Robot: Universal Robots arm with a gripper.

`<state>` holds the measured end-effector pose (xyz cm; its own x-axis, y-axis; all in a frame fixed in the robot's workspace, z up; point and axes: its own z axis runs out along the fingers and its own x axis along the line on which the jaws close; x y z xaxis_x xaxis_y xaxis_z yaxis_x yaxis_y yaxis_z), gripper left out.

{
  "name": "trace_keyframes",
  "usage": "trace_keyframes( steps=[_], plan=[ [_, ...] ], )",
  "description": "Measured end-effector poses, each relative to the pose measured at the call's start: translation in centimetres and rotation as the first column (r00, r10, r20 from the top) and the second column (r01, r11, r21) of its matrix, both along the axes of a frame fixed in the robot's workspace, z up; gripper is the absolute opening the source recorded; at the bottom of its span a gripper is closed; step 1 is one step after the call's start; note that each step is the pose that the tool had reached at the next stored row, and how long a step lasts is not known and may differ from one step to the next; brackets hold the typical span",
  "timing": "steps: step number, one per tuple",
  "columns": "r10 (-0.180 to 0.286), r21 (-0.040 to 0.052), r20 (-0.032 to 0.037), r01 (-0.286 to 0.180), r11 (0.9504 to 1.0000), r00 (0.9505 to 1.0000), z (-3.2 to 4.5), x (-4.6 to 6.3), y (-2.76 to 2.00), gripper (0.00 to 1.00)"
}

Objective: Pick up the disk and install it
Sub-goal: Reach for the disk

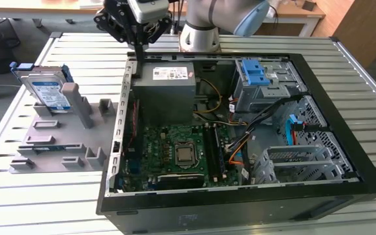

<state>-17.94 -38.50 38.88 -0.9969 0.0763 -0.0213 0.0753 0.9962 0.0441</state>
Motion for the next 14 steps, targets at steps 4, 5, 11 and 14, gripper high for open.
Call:
trace_keyframes(
  steps=[4,5,11,14],
  plan=[
    [0.0,0.0,-0.0013,0.0,1.0,1.0,-0.07,-0.6,0.09,0.11],
    [0.0,0.0001,-0.0016,0.0,1.0,1.0,-0.09,-0.8,0.11,0.11],
    [0.0,0.0,-0.0041,0.0,1.0,1.0,-0.19,-1.7,0.21,0.11],
    [0.0,0.0,-0.0054,0.0,1.0,1.0,-0.24,-2.2,0.26,0.11]
  ],
)
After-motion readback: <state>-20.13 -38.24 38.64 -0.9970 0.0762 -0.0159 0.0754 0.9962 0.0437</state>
